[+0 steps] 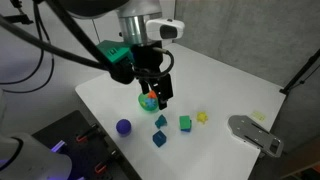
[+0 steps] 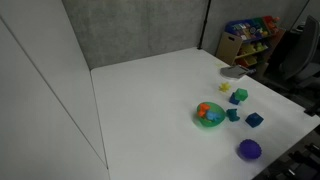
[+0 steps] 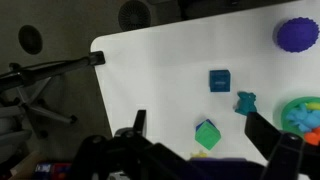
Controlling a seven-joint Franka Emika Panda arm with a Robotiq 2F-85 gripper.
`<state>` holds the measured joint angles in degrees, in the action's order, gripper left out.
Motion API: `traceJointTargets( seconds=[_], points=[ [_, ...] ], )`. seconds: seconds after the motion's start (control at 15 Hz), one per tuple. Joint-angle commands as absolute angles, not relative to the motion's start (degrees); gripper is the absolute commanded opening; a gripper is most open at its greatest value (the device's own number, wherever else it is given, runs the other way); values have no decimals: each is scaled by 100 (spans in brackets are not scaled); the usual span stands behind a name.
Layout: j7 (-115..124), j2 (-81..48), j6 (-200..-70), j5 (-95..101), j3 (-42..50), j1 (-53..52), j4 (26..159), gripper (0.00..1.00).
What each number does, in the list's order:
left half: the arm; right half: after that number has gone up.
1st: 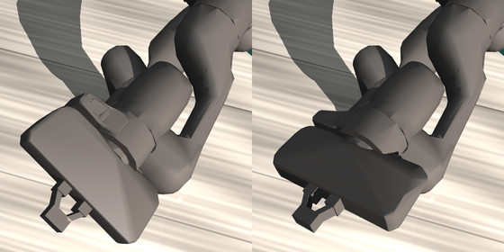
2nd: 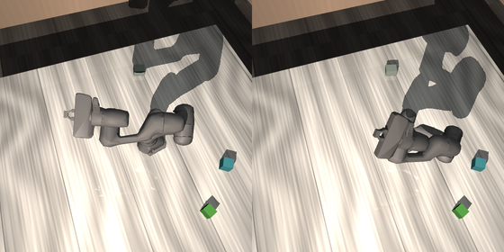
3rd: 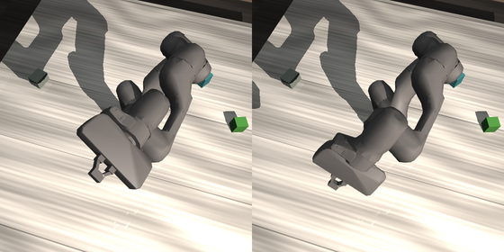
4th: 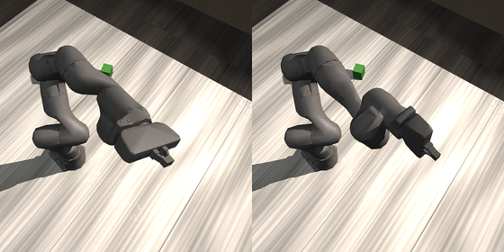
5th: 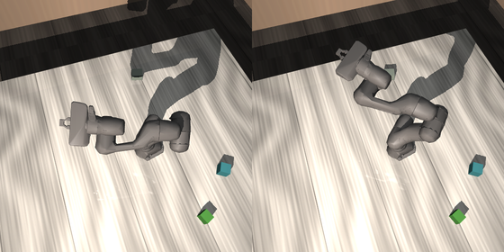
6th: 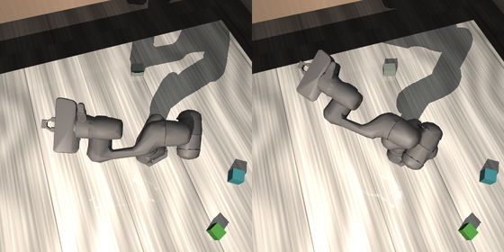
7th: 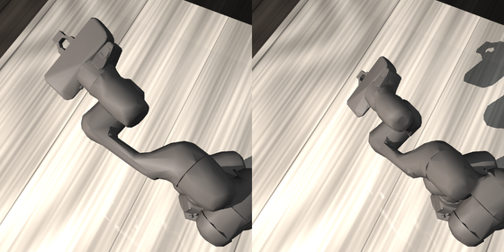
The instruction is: Remove the orange object from the bowl and put the blue object inside
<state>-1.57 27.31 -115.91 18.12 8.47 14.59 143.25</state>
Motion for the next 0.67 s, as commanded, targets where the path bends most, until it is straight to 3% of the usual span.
traceJointTargets(
  seconds=[0.0, 0.6],
  points=[
    [-142, 2733, -11574, 1831, 890, 1411, 14314, 100],
    [-13, 2335, -12032, 1508, 784, 1080, 14249, 100]
  ],
)
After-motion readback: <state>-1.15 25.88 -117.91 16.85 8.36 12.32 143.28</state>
